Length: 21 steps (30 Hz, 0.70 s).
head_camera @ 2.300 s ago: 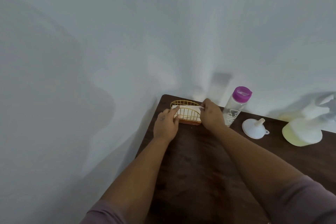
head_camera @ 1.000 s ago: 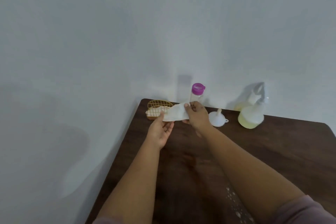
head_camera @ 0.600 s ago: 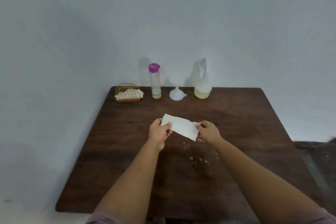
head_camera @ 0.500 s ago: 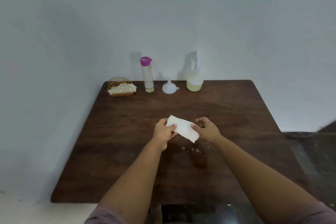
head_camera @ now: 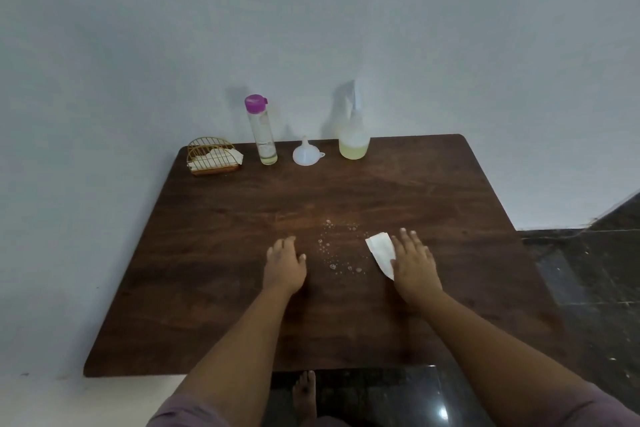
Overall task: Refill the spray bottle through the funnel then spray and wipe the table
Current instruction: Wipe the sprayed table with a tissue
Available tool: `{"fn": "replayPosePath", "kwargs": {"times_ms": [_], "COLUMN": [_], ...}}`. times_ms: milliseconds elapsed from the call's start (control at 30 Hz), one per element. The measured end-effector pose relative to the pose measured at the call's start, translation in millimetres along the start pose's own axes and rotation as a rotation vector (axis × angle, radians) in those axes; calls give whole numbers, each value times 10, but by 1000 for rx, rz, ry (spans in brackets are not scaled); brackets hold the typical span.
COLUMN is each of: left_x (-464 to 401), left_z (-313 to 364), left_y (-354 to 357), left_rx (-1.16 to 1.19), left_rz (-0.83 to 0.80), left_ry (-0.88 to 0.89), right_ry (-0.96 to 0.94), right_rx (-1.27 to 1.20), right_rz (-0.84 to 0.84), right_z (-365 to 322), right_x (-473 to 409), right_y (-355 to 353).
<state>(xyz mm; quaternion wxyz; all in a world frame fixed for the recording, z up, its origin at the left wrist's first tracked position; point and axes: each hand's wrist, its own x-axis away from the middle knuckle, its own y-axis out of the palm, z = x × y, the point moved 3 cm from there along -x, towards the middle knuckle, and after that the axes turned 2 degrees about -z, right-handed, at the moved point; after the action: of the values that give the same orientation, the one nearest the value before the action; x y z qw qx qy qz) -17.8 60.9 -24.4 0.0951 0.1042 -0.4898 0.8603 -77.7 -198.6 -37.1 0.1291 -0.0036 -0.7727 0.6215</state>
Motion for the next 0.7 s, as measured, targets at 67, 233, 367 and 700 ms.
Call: {"fn": "replayPosePath", "kwargs": {"times_ms": [67, 233, 367, 700], "left_x": [33, 40, -28, -315], "left_z": [-143, -454, -598, -585], "left_y": [8, 53, 24, -162], "left_rx": [-100, -310, -313, -379], "left_rz": [9, -137, -231, -476], "left_ry": [-23, -108, -136, -126], "right_ry": [-106, -56, 28, -16], "right_rx": [-50, -89, -196, -185], "right_rz": [-119, -225, -188, -249], "right_z": [-54, -173, -482, -860], "right_x": [8, -43, -192, -1002], "right_y": [159, 416, 404, 111]}}
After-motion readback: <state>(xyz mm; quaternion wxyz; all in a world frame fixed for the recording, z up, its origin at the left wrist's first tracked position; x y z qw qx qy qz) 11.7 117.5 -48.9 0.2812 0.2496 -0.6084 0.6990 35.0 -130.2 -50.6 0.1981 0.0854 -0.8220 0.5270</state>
